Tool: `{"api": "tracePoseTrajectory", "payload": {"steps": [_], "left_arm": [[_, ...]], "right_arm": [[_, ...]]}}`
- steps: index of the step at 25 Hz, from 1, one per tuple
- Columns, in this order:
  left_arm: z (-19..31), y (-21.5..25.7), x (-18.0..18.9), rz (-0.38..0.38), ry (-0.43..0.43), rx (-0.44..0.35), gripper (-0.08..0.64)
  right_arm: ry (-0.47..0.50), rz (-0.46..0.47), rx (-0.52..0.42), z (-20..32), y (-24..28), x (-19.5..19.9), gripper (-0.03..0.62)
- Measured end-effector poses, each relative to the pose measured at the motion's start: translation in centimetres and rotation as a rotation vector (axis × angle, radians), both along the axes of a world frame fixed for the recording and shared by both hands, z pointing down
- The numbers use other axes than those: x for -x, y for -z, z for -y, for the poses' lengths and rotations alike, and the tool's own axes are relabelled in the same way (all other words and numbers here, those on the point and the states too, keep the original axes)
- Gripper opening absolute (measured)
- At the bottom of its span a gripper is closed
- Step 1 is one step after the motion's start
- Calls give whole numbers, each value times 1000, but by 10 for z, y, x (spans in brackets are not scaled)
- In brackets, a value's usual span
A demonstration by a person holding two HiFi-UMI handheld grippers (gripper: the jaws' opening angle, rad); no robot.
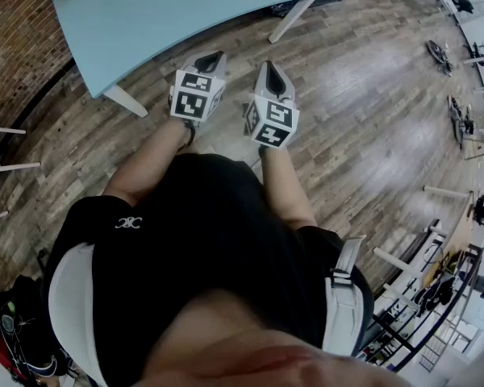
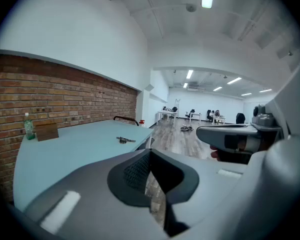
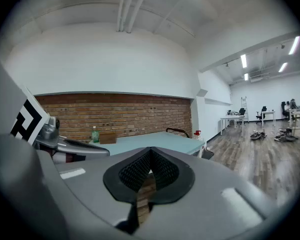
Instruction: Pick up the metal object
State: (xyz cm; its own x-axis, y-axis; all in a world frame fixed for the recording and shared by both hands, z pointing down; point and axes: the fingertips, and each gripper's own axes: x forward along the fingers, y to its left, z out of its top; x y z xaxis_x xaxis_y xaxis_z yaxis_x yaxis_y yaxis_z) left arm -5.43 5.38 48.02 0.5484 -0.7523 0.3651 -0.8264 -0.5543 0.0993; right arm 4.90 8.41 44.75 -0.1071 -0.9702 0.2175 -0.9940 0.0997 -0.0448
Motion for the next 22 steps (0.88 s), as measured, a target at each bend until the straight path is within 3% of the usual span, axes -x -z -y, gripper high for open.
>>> {"api": "tracePoseTrajectory", "payload": {"steps": [22], "left_arm": [[11,-6,11,0,-1,12,0]], "right_arm": [[-13,33,-18,8,-1,12,14]]}}
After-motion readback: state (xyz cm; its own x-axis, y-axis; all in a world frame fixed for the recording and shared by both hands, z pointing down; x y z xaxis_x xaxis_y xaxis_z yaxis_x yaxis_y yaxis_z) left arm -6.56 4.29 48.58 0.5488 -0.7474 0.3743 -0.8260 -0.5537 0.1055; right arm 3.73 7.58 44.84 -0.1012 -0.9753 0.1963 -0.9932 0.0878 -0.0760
